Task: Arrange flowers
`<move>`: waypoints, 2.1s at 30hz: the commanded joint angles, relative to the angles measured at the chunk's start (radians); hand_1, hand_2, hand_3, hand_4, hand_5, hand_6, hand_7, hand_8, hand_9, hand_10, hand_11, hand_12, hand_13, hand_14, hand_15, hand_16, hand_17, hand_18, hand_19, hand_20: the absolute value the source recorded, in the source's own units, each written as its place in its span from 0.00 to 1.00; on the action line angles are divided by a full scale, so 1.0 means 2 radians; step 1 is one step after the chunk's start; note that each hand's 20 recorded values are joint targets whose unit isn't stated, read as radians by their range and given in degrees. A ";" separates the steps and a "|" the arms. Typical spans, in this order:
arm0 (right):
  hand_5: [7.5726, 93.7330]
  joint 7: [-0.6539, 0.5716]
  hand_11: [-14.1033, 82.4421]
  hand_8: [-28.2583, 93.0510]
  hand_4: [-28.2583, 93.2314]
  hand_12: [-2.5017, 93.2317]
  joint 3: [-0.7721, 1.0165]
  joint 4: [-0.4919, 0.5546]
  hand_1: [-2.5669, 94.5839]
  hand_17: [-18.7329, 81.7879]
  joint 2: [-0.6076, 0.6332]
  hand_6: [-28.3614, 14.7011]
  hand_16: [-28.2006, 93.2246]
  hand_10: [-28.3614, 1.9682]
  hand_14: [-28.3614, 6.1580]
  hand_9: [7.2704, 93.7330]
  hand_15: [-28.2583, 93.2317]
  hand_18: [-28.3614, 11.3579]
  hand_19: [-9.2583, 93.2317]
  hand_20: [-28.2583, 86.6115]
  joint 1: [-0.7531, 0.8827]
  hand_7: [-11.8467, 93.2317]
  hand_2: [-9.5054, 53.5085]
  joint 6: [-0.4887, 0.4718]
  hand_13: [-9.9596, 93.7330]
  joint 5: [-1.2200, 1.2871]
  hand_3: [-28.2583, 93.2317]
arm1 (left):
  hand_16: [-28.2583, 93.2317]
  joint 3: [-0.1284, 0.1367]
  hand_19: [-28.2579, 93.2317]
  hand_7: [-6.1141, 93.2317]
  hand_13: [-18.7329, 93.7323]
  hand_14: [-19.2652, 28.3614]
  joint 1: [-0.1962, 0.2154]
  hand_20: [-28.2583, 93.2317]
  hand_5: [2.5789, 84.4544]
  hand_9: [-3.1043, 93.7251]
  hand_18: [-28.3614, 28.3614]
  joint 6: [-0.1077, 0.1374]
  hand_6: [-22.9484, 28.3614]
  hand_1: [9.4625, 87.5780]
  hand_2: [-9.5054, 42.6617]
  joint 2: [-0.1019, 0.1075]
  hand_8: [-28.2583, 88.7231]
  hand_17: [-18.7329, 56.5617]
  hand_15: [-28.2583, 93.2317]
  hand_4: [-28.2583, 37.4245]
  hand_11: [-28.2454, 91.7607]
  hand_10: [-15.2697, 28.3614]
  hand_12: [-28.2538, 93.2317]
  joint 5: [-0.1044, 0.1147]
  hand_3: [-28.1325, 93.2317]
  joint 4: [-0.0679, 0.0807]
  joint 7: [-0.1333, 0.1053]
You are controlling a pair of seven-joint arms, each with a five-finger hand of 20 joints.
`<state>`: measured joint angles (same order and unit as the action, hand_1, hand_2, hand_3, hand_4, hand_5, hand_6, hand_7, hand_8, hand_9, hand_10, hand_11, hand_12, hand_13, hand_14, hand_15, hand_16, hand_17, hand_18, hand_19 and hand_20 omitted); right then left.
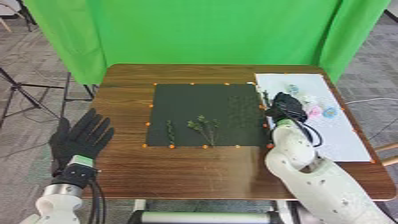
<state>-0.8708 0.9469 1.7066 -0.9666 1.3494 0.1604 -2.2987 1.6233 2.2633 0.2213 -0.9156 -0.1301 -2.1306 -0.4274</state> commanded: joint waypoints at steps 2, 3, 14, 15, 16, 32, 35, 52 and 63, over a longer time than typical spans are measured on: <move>0.70 -0.014 0.56 0.40 0.65 0.33 0.064 0.100 0.90 0.75 -0.007 0.57 0.55 0.50 0.65 0.89 0.74 0.18 1.00 0.65 0.039 0.62 0.20 -0.015 0.91 0.168 0.00 | 0.16 -0.001 0.53 0.25 0.35 0.71 0.010 0.30 0.43 0.34 0.75 0.002 0.60 0.18 0.43 -0.007 0.15 0.18 0.55 0.00 0.42 0.67 0.32 0.010 0.82 -0.003 0.009; 0.70 -0.016 0.55 0.40 0.64 0.33 0.067 0.105 0.90 0.75 -0.013 0.57 0.55 0.50 0.65 0.89 0.74 0.18 1.00 0.65 0.043 0.62 0.20 -0.021 0.91 0.172 0.00 | 0.16 -0.002 0.53 0.25 0.35 0.71 0.011 0.30 0.43 0.34 0.75 -0.001 0.60 0.18 0.43 -0.007 0.15 0.18 0.55 0.00 0.42 0.67 0.32 0.006 0.82 -0.003 0.008; 0.69 -0.053 0.55 0.39 0.65 0.33 0.050 0.134 0.90 0.75 -0.071 0.57 0.54 0.48 0.63 0.89 0.74 0.18 1.00 0.66 0.077 0.62 0.20 -0.064 0.91 0.166 0.00 | 0.16 0.006 0.53 0.25 0.35 0.71 -0.005 0.30 0.43 0.34 0.75 0.011 0.60 0.18 0.43 0.009 0.15 0.18 0.55 0.00 0.42 0.67 0.32 0.003 0.82 -0.003 0.001; 0.69 -0.057 0.55 0.39 0.65 0.33 0.047 0.133 0.90 0.75 -0.074 0.57 0.54 0.48 0.63 0.89 0.74 0.18 1.00 0.66 0.077 0.62 0.20 -0.069 0.91 0.161 0.00 | 0.16 0.007 0.53 0.25 0.35 0.71 -0.004 0.30 0.43 0.34 0.75 0.017 0.60 0.18 0.43 0.009 0.15 0.18 0.55 0.00 0.42 0.67 0.32 0.001 0.82 -0.004 0.002; 0.69 -0.061 0.55 0.39 0.65 0.33 0.044 0.133 0.90 0.75 -0.077 0.57 0.54 0.47 0.63 0.89 0.74 0.18 1.00 0.66 0.078 0.62 0.19 -0.074 0.91 0.154 0.00 | 0.16 0.008 0.53 0.25 0.35 0.71 -0.003 0.30 0.43 0.34 0.75 0.016 0.60 0.18 0.43 0.007 0.15 0.18 0.55 0.00 0.42 0.67 0.32 -0.003 0.82 -0.004 0.006; 0.71 -0.073 0.53 0.33 0.07 0.33 0.045 0.130 0.39 0.74 -0.065 0.50 0.52 0.40 0.58 0.88 0.73 0.14 1.00 0.65 0.080 0.50 0.16 -0.134 0.90 0.125 0.82 | 0.16 0.001 0.53 0.25 0.35 0.71 -0.007 0.30 0.43 0.35 0.75 0.017 0.60 0.18 0.44 0.008 0.15 0.18 0.55 0.00 0.42 0.67 0.32 0.016 0.82 -0.002 -0.001; 0.72 -0.073 0.53 0.27 0.07 0.33 0.049 0.137 0.37 0.74 -0.061 0.49 0.53 0.40 0.58 0.88 0.73 0.14 1.00 0.65 0.083 0.46 0.17 -0.139 0.90 0.117 0.84 | 0.16 0.003 0.53 0.25 0.35 0.70 -0.005 0.30 0.43 0.35 0.75 0.018 0.60 0.18 0.45 0.008 0.15 0.18 0.55 0.00 0.42 0.67 0.32 0.016 0.82 -0.002 0.000; 0.72 -0.063 0.48 0.18 0.08 0.31 0.075 0.158 0.34 0.74 -0.037 0.46 0.53 0.37 0.55 0.87 0.73 0.13 1.00 0.66 0.108 0.32 0.21 -0.144 0.89 0.067 0.81 | 0.16 0.016 0.54 0.25 0.35 0.71 0.006 0.30 0.43 0.34 0.75 0.013 0.61 0.18 0.44 0.005 0.15 0.17 0.56 0.00 0.42 0.67 0.32 0.041 0.82 -0.002 -0.002; 0.68 0.079 0.43 0.17 0.07 0.27 0.164 0.176 0.36 0.62 0.025 0.49 0.53 0.35 0.46 0.76 0.76 0.15 1.00 0.60 0.162 0.34 0.20 -0.015 0.79 0.028 0.84 | 0.16 0.017 0.54 0.25 0.35 0.71 0.001 0.30 0.43 0.35 0.75 0.002 0.60 0.18 0.44 0.008 0.15 0.18 0.56 0.00 0.42 0.67 0.32 0.021 0.82 -0.001 -0.012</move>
<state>-0.8580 1.1658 2.0618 -1.0098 1.6231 0.0092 -2.2262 1.6548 2.2753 0.2499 -0.9014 -0.0614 -2.1318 -0.4465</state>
